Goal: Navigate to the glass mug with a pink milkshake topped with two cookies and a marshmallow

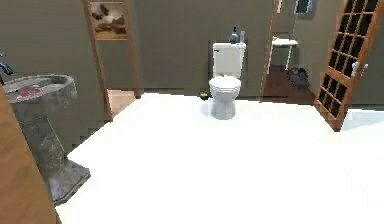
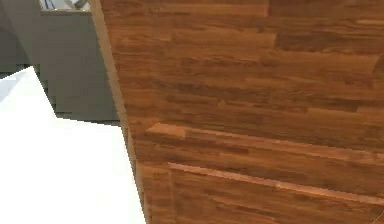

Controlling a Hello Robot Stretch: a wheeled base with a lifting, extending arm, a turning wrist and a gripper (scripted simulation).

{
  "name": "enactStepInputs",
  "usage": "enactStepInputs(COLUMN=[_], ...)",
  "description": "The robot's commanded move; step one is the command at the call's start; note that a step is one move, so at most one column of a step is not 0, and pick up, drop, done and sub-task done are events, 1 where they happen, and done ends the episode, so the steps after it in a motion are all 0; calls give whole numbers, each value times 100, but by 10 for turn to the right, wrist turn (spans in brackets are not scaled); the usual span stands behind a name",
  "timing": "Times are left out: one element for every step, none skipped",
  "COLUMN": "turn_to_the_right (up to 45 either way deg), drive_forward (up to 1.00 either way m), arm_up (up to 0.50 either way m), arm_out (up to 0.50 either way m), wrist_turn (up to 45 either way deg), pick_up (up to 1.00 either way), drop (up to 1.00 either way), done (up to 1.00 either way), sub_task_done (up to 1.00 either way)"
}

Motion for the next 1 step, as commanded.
enactStepInputs(turn_to_the_right=[0], drive_forward=[45], arm_up=[0], arm_out=[0], wrist_turn=[0], pick_up=[0], drop=[0], done=[0], sub_task_done=[0])
